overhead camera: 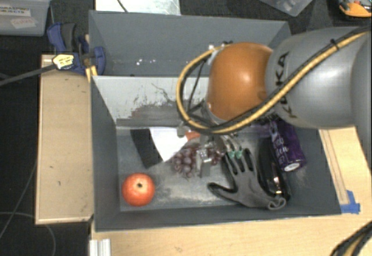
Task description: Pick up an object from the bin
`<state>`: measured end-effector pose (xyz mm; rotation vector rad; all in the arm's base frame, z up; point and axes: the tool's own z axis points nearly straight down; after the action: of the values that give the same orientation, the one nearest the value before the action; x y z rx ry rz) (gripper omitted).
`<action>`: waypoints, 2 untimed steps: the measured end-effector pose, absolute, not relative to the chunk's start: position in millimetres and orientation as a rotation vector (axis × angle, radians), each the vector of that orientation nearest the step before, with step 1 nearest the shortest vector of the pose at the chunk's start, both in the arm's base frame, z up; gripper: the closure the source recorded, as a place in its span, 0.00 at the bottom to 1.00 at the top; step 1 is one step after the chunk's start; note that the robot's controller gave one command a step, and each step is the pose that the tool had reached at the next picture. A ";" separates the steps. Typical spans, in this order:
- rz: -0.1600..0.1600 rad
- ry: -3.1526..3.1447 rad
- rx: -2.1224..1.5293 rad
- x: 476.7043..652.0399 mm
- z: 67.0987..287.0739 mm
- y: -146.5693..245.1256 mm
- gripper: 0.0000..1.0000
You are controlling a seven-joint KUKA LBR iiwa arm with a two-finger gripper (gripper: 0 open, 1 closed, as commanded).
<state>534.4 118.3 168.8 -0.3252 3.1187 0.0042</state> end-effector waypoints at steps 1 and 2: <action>0.004 3.117 -0.319 536.4 154.8 119.3 0.00; 0.006 3.116 -0.400 546.0 106.9 124.5 0.00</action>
Offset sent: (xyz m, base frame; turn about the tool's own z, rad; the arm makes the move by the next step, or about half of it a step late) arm 0.0118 0.0063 -0.0600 -0.0503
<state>546.0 124.5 106.9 -0.3998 3.1156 0.0065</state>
